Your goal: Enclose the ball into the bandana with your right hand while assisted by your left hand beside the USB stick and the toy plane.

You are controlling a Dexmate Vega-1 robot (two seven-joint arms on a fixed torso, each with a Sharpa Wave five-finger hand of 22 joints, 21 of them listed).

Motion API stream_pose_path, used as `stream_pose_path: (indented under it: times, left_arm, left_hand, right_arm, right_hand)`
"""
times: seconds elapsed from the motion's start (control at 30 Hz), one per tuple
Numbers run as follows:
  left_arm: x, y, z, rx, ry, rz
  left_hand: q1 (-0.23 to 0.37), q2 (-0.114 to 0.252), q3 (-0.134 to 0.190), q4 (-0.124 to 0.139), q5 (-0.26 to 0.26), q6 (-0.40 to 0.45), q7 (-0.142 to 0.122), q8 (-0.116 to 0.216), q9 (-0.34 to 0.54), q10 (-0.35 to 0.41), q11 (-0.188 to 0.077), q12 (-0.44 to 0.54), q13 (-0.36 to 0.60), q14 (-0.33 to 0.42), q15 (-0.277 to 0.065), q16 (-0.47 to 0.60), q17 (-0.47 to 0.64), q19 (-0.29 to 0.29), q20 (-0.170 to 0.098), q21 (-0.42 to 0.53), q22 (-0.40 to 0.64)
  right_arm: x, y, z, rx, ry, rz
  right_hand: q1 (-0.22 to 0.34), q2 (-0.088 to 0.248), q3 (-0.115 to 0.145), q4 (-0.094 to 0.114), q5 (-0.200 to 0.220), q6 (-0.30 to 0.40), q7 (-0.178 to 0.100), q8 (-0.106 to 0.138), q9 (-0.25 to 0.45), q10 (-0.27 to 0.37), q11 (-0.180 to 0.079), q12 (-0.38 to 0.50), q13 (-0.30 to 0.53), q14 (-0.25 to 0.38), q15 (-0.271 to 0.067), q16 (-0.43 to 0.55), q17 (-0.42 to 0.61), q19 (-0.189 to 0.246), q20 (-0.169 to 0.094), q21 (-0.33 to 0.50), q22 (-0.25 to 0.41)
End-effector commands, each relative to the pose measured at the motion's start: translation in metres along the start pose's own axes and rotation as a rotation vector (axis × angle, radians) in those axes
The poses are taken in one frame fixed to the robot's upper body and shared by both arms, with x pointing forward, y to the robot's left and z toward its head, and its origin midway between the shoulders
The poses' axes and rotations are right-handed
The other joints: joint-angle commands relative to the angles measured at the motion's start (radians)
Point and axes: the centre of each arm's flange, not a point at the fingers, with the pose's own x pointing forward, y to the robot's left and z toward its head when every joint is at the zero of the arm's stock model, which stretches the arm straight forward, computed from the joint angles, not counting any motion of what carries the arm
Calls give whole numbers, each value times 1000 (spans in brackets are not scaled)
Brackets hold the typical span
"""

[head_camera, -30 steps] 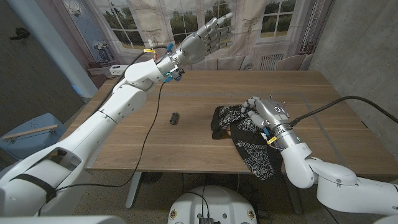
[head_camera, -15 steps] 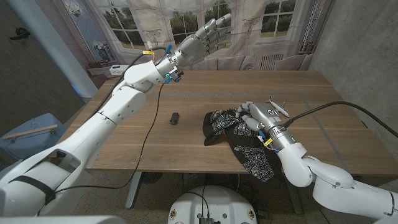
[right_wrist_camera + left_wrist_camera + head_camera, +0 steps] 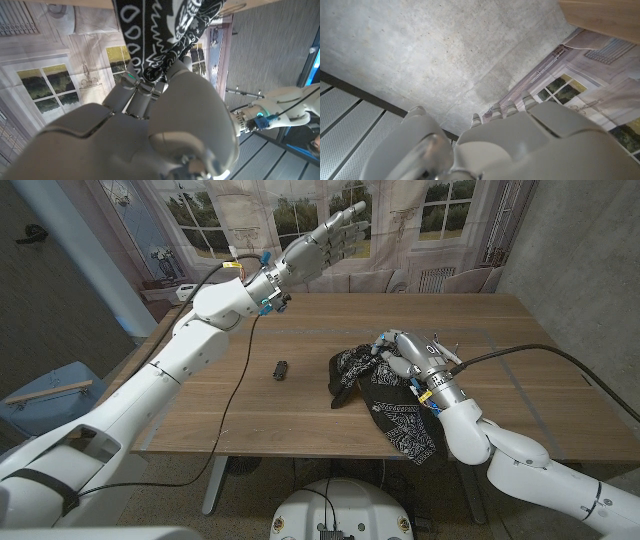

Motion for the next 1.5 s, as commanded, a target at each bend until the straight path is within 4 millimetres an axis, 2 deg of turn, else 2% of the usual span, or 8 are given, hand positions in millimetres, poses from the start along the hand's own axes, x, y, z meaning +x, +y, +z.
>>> stream_pose_path:
  times: [0.03, 0.23, 0.47, 0.9, 1.1, 1.37, 1.47, 1.5]
  left_arm:
    - [-7, 2, 6, 204, 59, 91]
    - [-10, 1, 6, 209, 33, 102]
    - [-13, 0, 6, 209, 25, 107]
    - [-18, 11, 2, 159, 9, 111]
    - [-11, 15, 2, 152, -1, 85]
    - [-6, 16, 2, 144, -12, 68]
    - [-7, 16, 3, 146, -9, 70]
    - [-7, 16, 3, 146, -9, 70]
  left_hand:
    - [-6, 0, -9, 1, -2, -77, -13, 6, 2, -50, -10, 2, 1, -105, -2, 3, 0, -40, 4, 2, 1]
    - [-7, 0, -10, 0, -1, -78, -13, 5, 2, -50, -9, 2, 1, -105, -3, 3, 0, -41, 4, 1, 1]
    - [-7, 1, -11, 0, -1, -78, -13, 4, 2, -47, -9, 3, 1, -104, -3, 3, 0, -39, 5, 2, 1]
    - [-8, 1, -14, -1, 0, -80, -13, 3, 2, -52, -8, 1, 1, -104, -4, 1, -1, -38, 5, 2, 0]
    - [-9, 2, -15, -1, 1, -81, -13, 2, 2, -57, -9, -1, 1, -107, -2, 0, -1, -41, 5, 1, 0]
    - [-9, 2, -16, -1, 1, -83, -13, 2, 2, -59, -8, -2, 1, -108, -1, -1, -1, -42, 5, 0, 0]
    - [-9, 3, -16, -2, 1, -84, -13, 1, 2, -60, -8, -2, 1, -108, -1, -1, -1, -44, 5, 0, -1]
    - [-9, 3, -16, -2, 1, -84, -13, 1, 2, -59, -8, -2, 1, -108, -1, -1, -1, -44, 5, 0, -1]
  right_arm:
    - [37, -4, -4, 149, -97, -134]
    - [58, -2, -5, 244, -137, -188]
    - [71, -17, -11, 296, -135, -233]
    - [14, -62, -13, 380, -2, 173]
    - [5, -63, 3, 381, 31, 376]
    - [6, -53, 4, 357, 67, 447]
    - [6, -51, 2, 333, 77, 459]
    - [6, -51, 1, 325, 85, 468]
  right_hand:
    - [16, 6, 15, -9, 4, 24, 16, 2, -6, 60, 7, 10, -4, 81, -87, 10, 12, -11, -35, 14, -2]
    - [25, 3, 19, -12, 7, 30, 24, -2, -16, 67, 13, 9, -12, 94, -86, 14, 24, -11, -37, 23, -7]
    - [27, 0, 21, -11, 8, 33, 23, -7, -26, 68, 12, 7, -18, 94, -84, 11, 33, -15, -37, 30, -11]
    - [7, -3, 20, 2, 12, 28, 27, -18, -41, 68, 8, 4, -27, 88, -80, -2, 49, -10, -35, 51, -20]
    - [-2, -2, 21, 7, 15, 18, 29, -21, -44, 63, 11, 2, -28, 84, -81, -12, 52, -17, -35, 56, -25]
    - [-32, 5, 24, 20, 19, -6, 5, -20, -44, 42, 7, -9, -39, 46, -77, -72, 19, -48, -25, 60, -38]
    - [-84, -7, 15, 39, 17, -45, -15, -45, -65, -7, 19, -44, -62, 7, -58, -119, -4, -79, 3, 68, -49]
    - [-106, -11, 13, 44, 15, -91, -30, -76, -81, -37, 27, -68, -77, -16, -51, -138, -11, -103, 21, 68, -53]
